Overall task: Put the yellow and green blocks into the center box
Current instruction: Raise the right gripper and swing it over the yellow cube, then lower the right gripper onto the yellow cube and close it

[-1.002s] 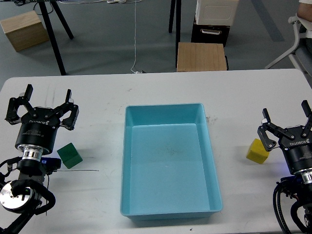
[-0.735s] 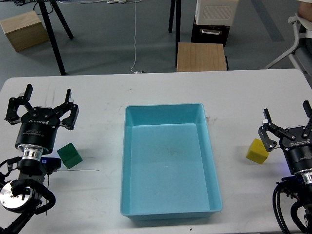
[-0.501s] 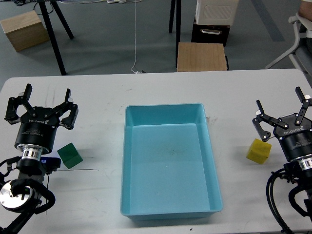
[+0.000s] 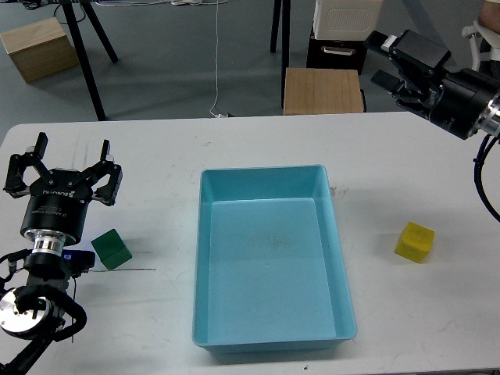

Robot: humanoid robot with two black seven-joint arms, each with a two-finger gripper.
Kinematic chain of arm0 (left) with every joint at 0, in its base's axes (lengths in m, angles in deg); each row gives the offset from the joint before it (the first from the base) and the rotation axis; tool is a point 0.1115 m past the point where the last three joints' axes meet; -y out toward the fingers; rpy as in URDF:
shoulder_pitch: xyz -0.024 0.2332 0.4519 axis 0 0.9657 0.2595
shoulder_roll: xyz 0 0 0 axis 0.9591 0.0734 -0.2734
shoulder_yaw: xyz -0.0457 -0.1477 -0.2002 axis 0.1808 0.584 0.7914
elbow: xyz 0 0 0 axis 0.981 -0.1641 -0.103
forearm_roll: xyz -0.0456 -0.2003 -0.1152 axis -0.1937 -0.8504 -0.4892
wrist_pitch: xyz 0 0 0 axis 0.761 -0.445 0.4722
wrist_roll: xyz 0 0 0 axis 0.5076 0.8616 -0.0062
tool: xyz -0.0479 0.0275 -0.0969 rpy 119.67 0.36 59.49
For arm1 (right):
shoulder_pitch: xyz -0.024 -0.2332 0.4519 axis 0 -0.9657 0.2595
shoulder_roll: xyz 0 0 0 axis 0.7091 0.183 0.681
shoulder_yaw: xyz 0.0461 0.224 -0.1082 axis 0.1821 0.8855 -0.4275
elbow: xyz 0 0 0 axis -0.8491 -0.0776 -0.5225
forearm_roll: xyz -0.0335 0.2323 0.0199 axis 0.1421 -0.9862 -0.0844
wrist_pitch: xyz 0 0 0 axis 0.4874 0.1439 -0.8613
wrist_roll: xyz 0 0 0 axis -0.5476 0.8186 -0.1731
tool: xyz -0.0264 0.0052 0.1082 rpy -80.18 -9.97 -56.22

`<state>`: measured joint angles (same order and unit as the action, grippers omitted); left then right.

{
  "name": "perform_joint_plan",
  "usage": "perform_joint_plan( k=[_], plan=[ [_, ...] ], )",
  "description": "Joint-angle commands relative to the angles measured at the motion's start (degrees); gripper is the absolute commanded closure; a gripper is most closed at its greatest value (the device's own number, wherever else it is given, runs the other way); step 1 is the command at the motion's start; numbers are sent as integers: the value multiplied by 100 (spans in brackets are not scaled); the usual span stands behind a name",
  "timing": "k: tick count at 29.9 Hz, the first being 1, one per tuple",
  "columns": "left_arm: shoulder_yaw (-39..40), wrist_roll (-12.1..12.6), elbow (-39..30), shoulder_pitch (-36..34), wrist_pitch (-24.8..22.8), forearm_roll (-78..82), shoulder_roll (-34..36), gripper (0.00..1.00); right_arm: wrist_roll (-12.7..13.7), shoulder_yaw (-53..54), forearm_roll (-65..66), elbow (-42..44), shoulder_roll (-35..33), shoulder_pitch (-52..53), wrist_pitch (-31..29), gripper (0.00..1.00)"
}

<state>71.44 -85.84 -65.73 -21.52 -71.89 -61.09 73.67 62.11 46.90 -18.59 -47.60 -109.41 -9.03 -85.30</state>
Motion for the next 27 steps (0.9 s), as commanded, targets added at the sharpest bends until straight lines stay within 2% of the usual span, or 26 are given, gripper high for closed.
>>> perform_joint_plan(
  k=[1,2,3,6,9,20,27],
  plan=[
    [-1,0,3,7,1,0,0,0,-1518,-1454,1769,58,-384,987,-1,1],
    [-1,0,3,7,-7,0,0,0,-1835,-1885,2174,58,-533,1224,-1,1],
    [-1,0,3,7,-8,0,0,0,-1931,-2429,2552,58,-700,1496,8,1],
    [-1,0,3,7,-51,0,9,0,-1931,-3740,2855,67,-1122,2270,60,1],
    [-1,0,12,7,-60,0,9,0,-1931,-4559,2933,40,-1755,2685,358,2],
    [-1,0,21,7,-69,0,9,0,-1931,-4816,3259,-337,-3065,2756,439,1],
    [-1,0,56,-11,-69,0,0,0,-1931,-5457,3778,-171,-3110,2431,439,2]
  ],
)
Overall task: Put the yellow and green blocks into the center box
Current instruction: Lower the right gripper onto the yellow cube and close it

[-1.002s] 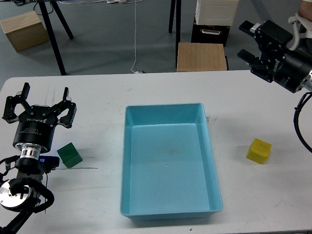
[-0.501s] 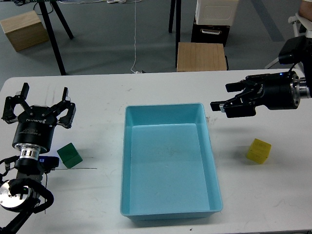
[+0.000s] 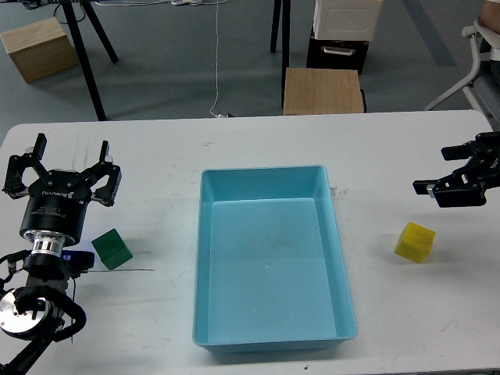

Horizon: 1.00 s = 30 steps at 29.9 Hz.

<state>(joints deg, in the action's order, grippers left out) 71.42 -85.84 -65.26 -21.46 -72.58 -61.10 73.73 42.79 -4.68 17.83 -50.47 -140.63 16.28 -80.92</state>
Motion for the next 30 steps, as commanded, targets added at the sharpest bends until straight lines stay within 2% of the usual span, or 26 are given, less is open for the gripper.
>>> perform_joint_plan(
  k=[1,13,26,30],
  plan=[
    [2,0,10,-17,0,0,-6,0,1,-413,170,239,64,-127,0,2],
    [2,0,106,-8,0,-17,-6,0,1,-959,698,1295,1356,-171,0,2],
    [2,0,185,0,0,-35,-15,0,1,-1425,943,1550,1813,-118,0,3],
    [2,0,185,-8,0,-35,-6,0,1,-1443,1251,1742,1980,-118,0,10]
  ],
)
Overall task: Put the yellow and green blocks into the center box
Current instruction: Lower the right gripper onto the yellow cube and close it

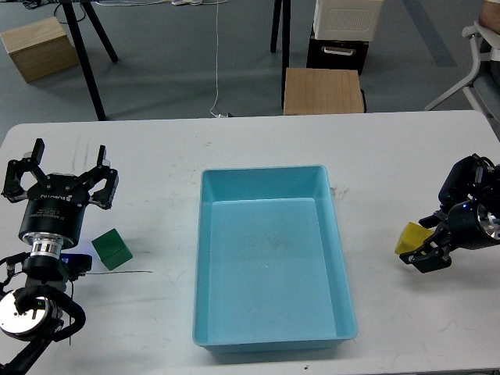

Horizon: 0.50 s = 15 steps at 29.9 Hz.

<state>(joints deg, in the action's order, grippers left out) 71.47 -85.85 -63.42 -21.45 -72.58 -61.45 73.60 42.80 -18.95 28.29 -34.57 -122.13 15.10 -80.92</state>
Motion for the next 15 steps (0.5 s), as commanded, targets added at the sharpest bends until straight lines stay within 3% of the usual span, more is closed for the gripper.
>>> perform_joint_plan(
  k=[1,8,15],
  plan=[
    [5,1,1,-9,0,0,-1,0,0,-25,275,222,166,-17,18,12],
    [6,1,1,0,0,-9,-1,0,0,-34,355,346,262,-26,53,30],
    [6,1,1,0,0,-17,8,0,0,-25,346,337,333,35,53,73]
  ],
)
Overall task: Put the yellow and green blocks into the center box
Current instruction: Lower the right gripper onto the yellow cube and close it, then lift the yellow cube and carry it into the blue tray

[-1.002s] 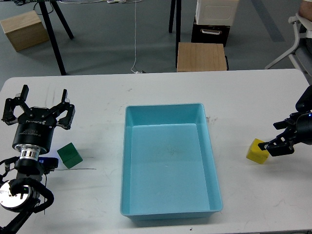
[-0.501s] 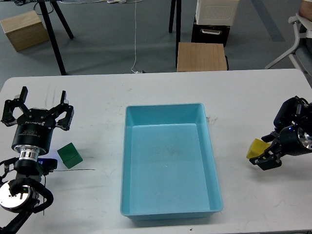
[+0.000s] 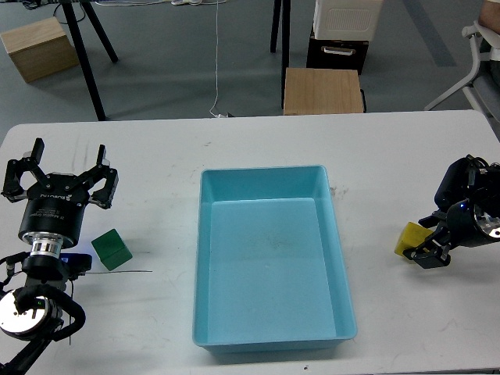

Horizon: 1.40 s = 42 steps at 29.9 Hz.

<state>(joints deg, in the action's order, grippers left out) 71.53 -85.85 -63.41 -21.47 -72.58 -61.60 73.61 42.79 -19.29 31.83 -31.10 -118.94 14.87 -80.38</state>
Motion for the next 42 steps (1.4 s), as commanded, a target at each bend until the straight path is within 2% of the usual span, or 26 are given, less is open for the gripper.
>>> perform_joint_plan(
  k=[1,3,6,12,19,31,42],
  plan=[
    [0,1,0,2,0,-3,7,0,1,9,-7,-10,13,84,0,78],
    [0,1,0,2,0,-3,7,0,1,18,-7,-10,5,276,0,87],
    [0,1,0,2,0,-3,7,0,1,35,-25,-1,-4,803,8,90],
    [0,1,0,2,0,-3,7,0,1,62,-121,-62,48,1990,43,93],
    [9,1,0,2,0,-3,24,0,1,-341,-630,-527,654,2826,123,93],
    [246,1,0,-7,9,6,51,0,1,-1150,-1026,-704,2183,2950,96,92],
    [255,1,0,-7,9,6,59,0,1,-1792,-1018,-248,3449,2712,87,89]
  ],
)
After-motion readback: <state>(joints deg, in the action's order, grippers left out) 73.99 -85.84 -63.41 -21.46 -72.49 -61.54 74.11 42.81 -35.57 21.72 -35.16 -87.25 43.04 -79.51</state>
